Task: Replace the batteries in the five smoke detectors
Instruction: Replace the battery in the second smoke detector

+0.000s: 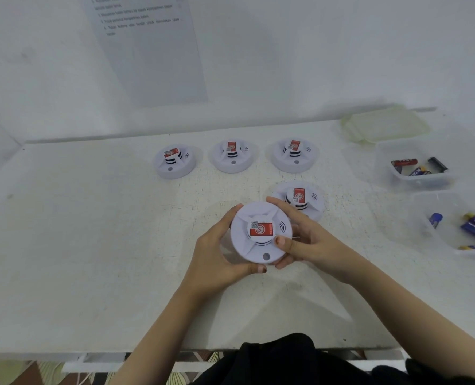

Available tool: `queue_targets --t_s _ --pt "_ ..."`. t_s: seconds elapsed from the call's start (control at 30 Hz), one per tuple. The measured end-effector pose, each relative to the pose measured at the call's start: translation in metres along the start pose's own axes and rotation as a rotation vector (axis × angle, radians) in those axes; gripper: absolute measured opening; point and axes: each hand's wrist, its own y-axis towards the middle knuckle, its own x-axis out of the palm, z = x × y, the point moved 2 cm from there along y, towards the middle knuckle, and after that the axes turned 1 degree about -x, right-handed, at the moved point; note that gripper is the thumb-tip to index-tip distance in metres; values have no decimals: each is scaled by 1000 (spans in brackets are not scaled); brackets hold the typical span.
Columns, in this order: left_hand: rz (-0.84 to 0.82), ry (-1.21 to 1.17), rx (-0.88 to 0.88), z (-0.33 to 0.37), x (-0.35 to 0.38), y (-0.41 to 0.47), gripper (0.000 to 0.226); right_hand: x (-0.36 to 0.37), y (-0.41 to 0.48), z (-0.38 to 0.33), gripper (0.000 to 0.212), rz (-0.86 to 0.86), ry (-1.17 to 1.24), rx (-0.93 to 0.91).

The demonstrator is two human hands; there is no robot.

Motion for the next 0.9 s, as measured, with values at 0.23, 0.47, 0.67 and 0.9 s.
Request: queue_targets --t_s 0.23,0.47,0.67,0.9 --pt "1 11 6 1 -2 1 94 0 3 -1 65 -12 -10 -8" --pt "3 7 15 2 -4 2 93 1 6 -2 65 -15 -22 1" --pt "-17 11 29 4 -9 4 91 1 11 0 81 -56 -94 -2" --pt "-20 2 -11 5 -27 14 93 7 34 -14 92 -27 -516 -62"
